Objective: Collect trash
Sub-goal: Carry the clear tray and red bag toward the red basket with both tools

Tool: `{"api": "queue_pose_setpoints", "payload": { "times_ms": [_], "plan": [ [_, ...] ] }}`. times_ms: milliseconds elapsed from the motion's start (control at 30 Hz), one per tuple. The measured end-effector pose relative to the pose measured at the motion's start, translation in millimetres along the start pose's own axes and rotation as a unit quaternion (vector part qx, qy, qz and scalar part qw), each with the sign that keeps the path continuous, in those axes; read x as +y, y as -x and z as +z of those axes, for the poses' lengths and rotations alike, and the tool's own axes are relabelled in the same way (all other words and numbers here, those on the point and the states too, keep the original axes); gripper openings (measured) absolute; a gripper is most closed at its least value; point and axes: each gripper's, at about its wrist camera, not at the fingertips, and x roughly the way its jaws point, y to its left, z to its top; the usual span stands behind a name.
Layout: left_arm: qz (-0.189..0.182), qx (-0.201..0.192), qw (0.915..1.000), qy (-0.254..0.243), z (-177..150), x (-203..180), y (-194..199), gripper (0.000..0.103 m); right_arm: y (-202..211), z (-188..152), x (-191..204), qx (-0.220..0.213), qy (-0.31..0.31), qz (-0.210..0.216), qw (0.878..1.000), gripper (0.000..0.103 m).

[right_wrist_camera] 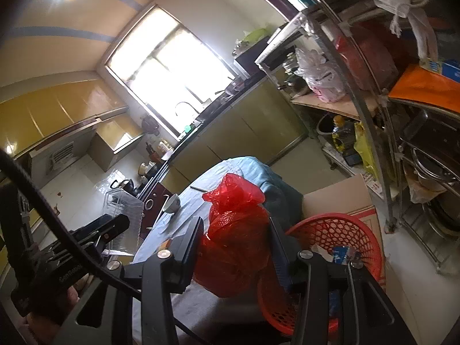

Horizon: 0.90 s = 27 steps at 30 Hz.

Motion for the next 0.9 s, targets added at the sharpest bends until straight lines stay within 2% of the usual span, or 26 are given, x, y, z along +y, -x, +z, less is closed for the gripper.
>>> {"api": "queue_pose_setpoints", "payload": {
  "times_ms": [333, 900],
  "plan": [
    [-0.016, 0.015, 0.9997, -0.009, -3, -19, -15, 0.048, 1, 2, -22, 0.004, -0.012, -0.015, 1.000, 0.048],
    [-0.023, 0.027, 0.9991, -0.023, -7, -32, -22, 0.048, -2, -4, -22, 0.014, -0.016, -0.017, 1.000, 0.048]
  ]
}}
